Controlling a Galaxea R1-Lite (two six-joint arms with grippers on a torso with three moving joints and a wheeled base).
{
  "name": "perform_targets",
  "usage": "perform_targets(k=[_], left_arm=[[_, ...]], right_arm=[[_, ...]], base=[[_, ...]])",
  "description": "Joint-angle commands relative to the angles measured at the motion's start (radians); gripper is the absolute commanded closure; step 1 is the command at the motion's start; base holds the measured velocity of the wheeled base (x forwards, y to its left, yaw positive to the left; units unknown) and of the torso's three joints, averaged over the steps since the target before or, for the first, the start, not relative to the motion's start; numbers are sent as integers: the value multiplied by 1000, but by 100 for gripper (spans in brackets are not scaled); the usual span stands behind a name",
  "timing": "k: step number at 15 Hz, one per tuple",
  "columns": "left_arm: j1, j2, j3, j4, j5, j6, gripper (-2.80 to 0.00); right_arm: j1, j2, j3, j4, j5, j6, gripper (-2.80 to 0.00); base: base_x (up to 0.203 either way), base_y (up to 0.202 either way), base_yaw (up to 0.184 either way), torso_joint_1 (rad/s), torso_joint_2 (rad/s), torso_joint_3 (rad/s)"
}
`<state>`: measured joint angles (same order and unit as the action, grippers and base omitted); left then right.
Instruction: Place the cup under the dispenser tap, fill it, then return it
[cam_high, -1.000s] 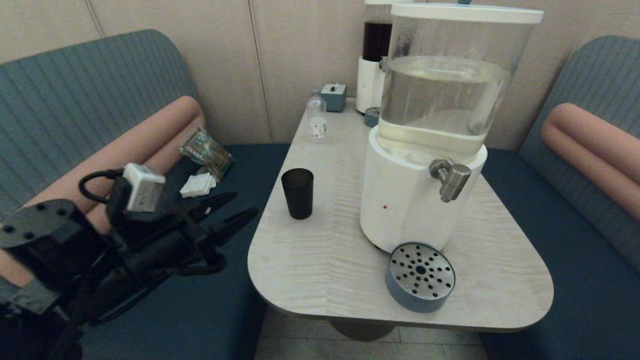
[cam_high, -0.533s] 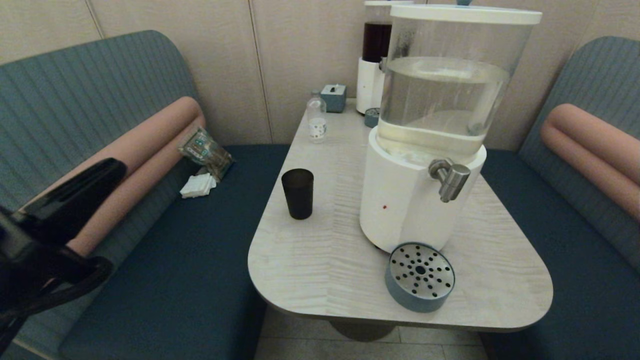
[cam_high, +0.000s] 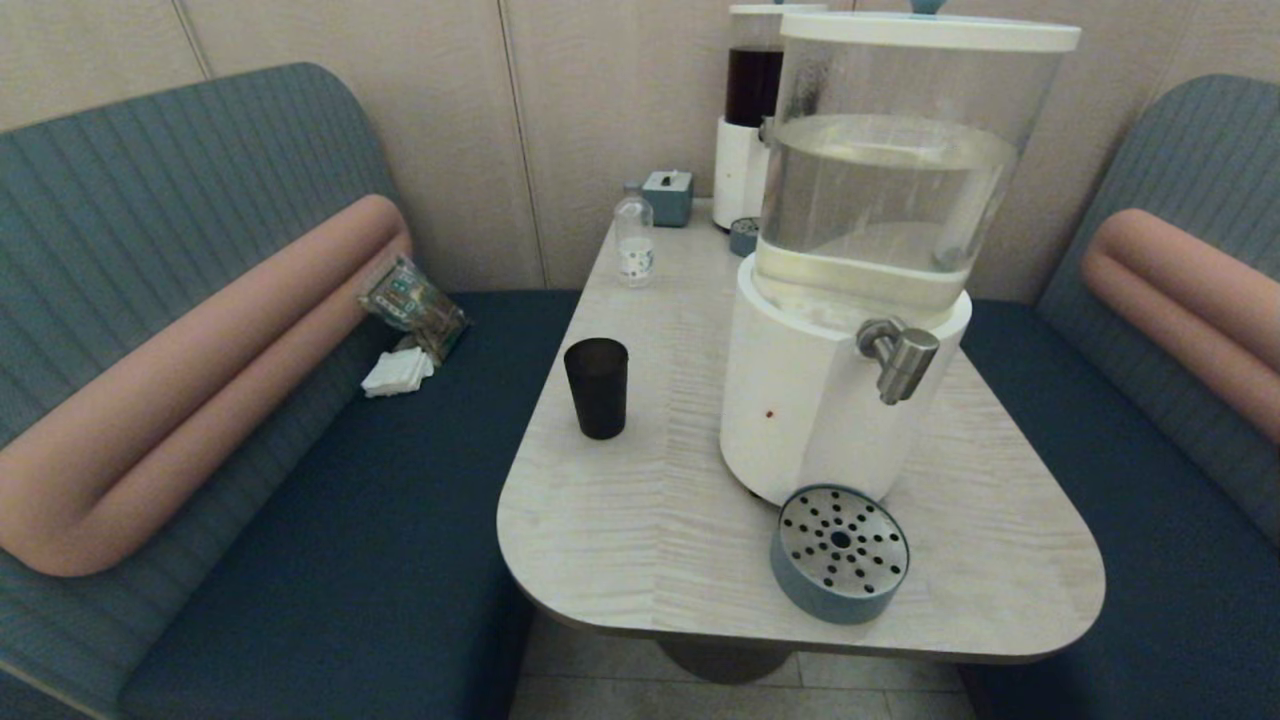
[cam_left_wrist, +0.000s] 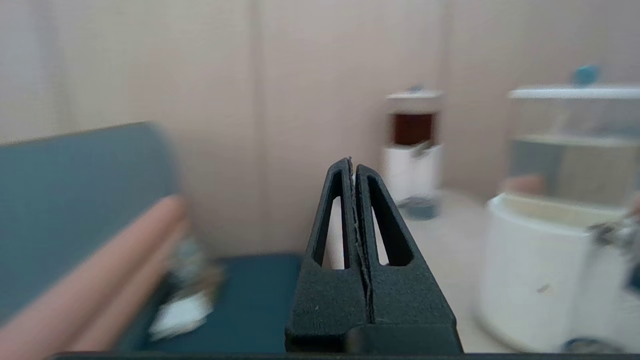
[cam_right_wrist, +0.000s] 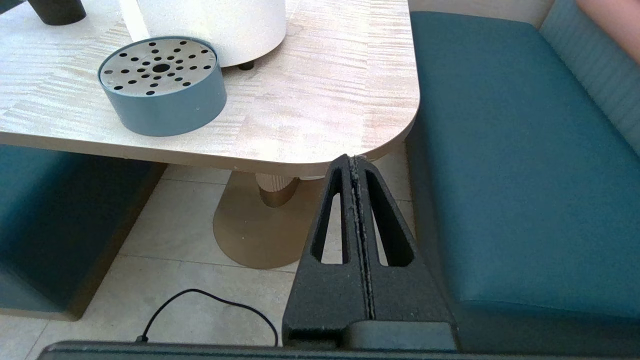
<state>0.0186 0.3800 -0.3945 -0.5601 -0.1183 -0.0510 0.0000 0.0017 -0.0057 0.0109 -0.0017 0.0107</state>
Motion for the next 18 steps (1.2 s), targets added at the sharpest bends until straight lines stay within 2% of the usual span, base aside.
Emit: perform_targets(k=[1,3,5,7,8,9,11,12,13,18], left_arm=[[27,-125,-3,86,-13,12,0],[16,-218,105,69,-66,16,0],[6,-357,200,135,-101,18,0],[1,-382,356,139,-121,22,0],[0,-380,393,199,-119,33,0],[-1,-378,395,306,-90,63,0],[-1,-377,394,516,51,129,0],[-2,-377,390,603,104,141,0],[-2,-377,384,632,120,141,0],[-2,-377,394,597,115,124,0]], right_arm=[[0,1,0,0,0,0,0],[0,1,0,0,0,0,0],[0,0,1,-1,0,0,0],[0,0,0,-1,0,1,0],[0,0,1,0,0,0,0],[0,0,1,-1,0,0,0],[0,0,1,-2,0,0,0],[0,0,1,0,0,0,0],[0,0,0,0,0,0,0],[0,0,1,-2,0,0,0]], base=[[0,0,0,0,0,0],[0,0,0,0,0,0],[0,0,0,0,0,0],[0,0,0,0,0,0],[0,0,0,0,0,0],[0,0,0,0,0,0],[0,0,0,0,0,0],[0,0,0,0,0,0],[0,0,0,0,0,0],[0,0,0,0,0,0]])
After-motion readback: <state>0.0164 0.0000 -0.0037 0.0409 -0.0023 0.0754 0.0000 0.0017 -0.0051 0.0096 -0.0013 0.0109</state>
